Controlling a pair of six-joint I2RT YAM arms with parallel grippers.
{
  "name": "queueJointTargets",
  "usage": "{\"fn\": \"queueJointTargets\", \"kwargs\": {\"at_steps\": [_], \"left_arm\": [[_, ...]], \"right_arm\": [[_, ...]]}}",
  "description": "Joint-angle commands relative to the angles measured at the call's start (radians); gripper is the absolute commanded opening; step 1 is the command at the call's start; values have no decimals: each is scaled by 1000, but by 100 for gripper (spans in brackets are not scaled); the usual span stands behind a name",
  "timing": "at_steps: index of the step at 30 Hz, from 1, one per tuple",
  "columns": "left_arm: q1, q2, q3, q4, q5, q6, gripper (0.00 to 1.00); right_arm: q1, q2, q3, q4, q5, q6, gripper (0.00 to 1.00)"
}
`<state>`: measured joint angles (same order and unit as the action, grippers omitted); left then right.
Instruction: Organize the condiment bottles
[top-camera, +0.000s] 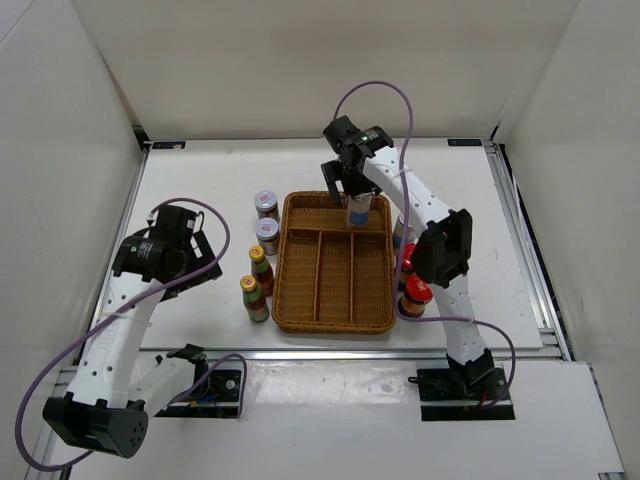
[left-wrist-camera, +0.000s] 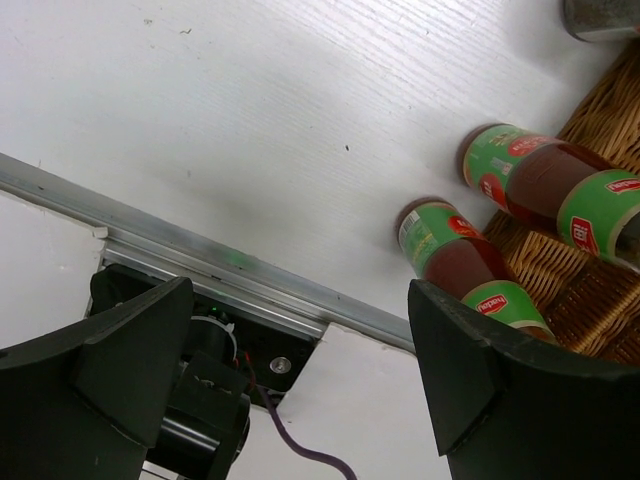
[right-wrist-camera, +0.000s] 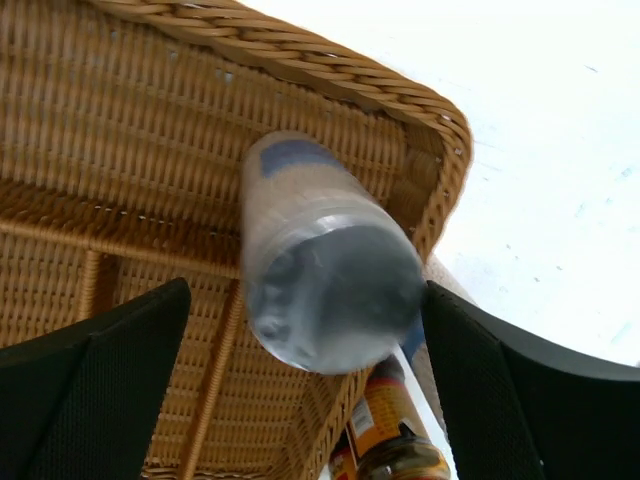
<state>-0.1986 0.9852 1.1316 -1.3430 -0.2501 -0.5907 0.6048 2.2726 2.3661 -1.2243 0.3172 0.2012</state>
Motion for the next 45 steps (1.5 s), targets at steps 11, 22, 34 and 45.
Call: {"fn": "queueJointTargets", "kwargs": {"at_steps": [11,22,34,45], "left_arm": [[2,-49,-44,-22,2,-38,100],[2,-49,-53,-22,11,-38,100],[2,-49,-53,-22,11,-38,100],[2,-49,-62,-22,11,-38,100]], "right_arm": [[-197,-317,-92,-122,146,139,100],[-384,-504,-677,84,-203,121,100],[-384,-550,-665,152,-220,132,100],[-375,-473,-666,186,-316,112,99]]}}
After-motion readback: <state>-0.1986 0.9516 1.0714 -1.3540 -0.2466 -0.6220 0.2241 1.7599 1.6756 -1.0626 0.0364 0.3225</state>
